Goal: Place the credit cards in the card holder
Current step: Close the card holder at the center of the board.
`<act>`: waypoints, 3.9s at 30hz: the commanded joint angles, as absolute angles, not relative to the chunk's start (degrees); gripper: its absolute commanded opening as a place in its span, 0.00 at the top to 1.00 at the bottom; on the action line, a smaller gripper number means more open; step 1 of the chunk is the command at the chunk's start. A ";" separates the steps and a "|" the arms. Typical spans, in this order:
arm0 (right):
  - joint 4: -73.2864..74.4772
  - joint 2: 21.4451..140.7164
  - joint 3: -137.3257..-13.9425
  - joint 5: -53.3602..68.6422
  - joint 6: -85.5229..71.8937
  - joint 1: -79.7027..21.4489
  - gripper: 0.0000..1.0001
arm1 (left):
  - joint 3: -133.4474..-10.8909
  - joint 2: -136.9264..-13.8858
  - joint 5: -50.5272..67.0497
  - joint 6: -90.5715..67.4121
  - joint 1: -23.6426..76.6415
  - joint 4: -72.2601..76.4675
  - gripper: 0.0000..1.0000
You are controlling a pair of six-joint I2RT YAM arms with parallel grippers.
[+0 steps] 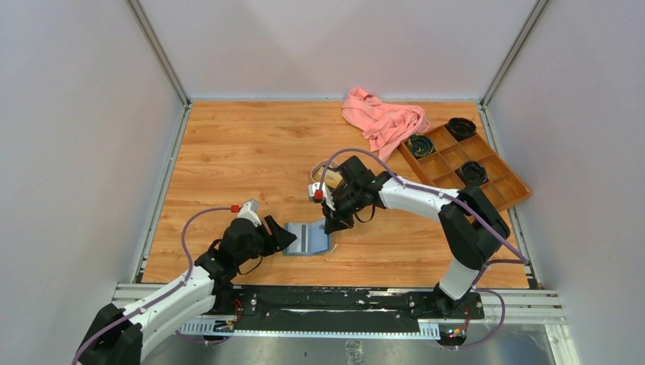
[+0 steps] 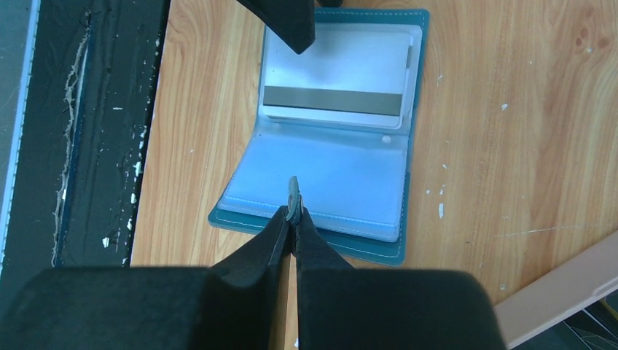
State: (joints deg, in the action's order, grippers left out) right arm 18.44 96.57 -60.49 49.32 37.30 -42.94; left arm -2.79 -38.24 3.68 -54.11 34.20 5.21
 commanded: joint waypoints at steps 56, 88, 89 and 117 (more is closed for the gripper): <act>11.90 101.12 -62.08 47.81 22.37 -41.97 0.94 | -10.52 -50.81 18.71 -60.36 34.72 18.40 0.36; 9.04 103.27 -60.21 45.44 17.36 -38.59 0.79 | -15.68 -66.53 19.28 -56.98 35.33 26.71 0.47; 9.05 103.23 -60.21 45.44 17.28 -38.43 0.80 | -15.76 -67.32 19.18 -56.77 35.26 26.72 0.51; 10.25 95.96 -59.40 42.68 16.17 -36.31 0.54 | -19.37 -86.92 17.02 -52.60 35.72 26.54 0.85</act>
